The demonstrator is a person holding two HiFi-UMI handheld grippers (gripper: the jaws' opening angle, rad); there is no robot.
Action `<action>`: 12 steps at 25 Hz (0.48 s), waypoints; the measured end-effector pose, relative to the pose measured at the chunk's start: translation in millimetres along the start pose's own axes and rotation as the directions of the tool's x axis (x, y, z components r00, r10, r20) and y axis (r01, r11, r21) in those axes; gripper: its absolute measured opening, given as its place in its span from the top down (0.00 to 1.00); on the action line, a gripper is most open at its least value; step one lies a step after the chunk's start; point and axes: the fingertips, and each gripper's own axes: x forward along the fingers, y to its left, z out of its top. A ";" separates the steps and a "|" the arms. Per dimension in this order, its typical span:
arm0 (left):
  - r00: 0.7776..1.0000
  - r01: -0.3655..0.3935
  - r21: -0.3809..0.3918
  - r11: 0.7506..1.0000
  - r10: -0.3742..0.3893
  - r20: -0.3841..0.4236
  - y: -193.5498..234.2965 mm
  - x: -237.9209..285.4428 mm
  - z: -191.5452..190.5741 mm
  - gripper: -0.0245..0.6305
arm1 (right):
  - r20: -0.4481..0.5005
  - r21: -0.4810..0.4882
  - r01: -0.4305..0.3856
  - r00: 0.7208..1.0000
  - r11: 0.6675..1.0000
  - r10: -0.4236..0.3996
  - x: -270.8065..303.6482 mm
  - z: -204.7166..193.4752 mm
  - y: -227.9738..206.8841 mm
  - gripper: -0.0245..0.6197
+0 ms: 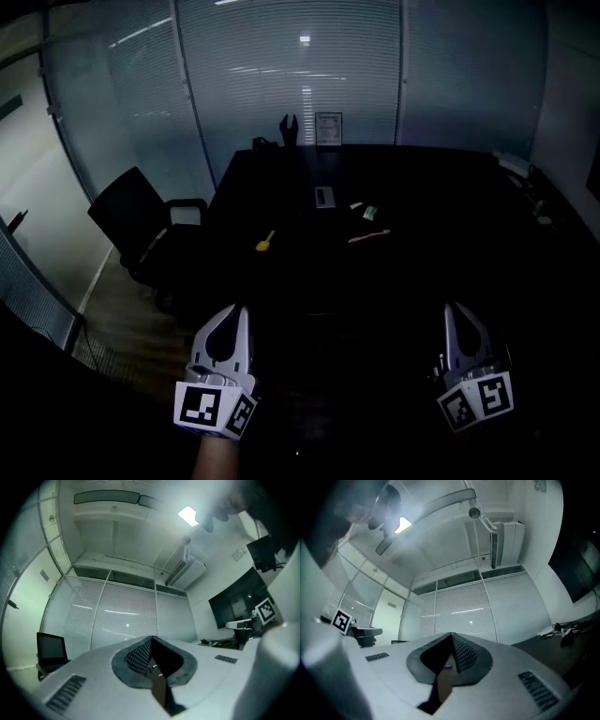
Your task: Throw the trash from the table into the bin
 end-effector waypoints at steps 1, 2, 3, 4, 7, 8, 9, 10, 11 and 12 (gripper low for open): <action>1.000 0.005 -0.001 1.000 -0.005 -0.003 -0.9 0.6 -0.9 0.96 | -0.002 0.000 -0.003 1.000 1.000 0.003 0.7 -0.5 0.3 0.95; 1.000 0.010 -0.001 1.000 -0.010 -0.005 -1.8 1.2 -1.7 0.96 | -0.004 0.000 -0.005 1.000 1.000 0.005 1.5 -0.9 0.6 0.95; 1.000 0.015 -0.002 1.000 -0.015 -0.007 -2.6 1.9 -2.3 0.96 | -0.008 -0.001 -0.007 1.000 1.000 0.007 2.2 -1.4 0.8 0.95; 1.000 0.019 -0.001 1.000 -0.019 -0.010 -3.5 2.8 -2.7 0.96 | -0.011 -0.002 -0.009 1.000 1.000 0.009 2.9 -1.8 1.0 0.95; 0.999 0.042 0.006 0.999 -0.042 -0.019 -5.2 7.4 -5.1 0.96 | -0.020 -0.017 -0.018 1.000 1.000 0.018 7.1 -3.9 3.6 0.95; 0.998 0.051 0.009 0.999 -0.051 -0.021 -5.1 9.4 -6.3 0.96 | -0.018 -0.027 -0.026 0.999 0.999 0.026 9.3 -4.5 5.8 0.95; 0.998 0.060 0.012 0.998 -0.059 -0.022 -4.4 11.5 -7.4 0.96 | -0.012 -0.039 -0.039 0.999 0.998 0.038 11.8 -4.4 9.0 0.95; 0.998 0.066 0.012 0.998 -0.066 -0.022 -2.9 13.6 -8.1 0.96 | -0.004 -0.052 -0.052 0.999 0.997 0.052 14.8 -3.8 12.7 0.95; 0.997 0.070 0.012 0.997 -0.070 -0.020 -0.5 15.9 -8.4 0.96 | 0.003 -0.062 -0.064 0.998 0.996 0.064 18.0 -3.2 16.3 0.95; 0.997 0.072 0.011 0.997 -0.072 -0.018 2.8 18.1 -8.6 0.96 | 0.009 -0.069 -0.072 0.997 0.995 0.073 21.4 -2.7 19.4 0.95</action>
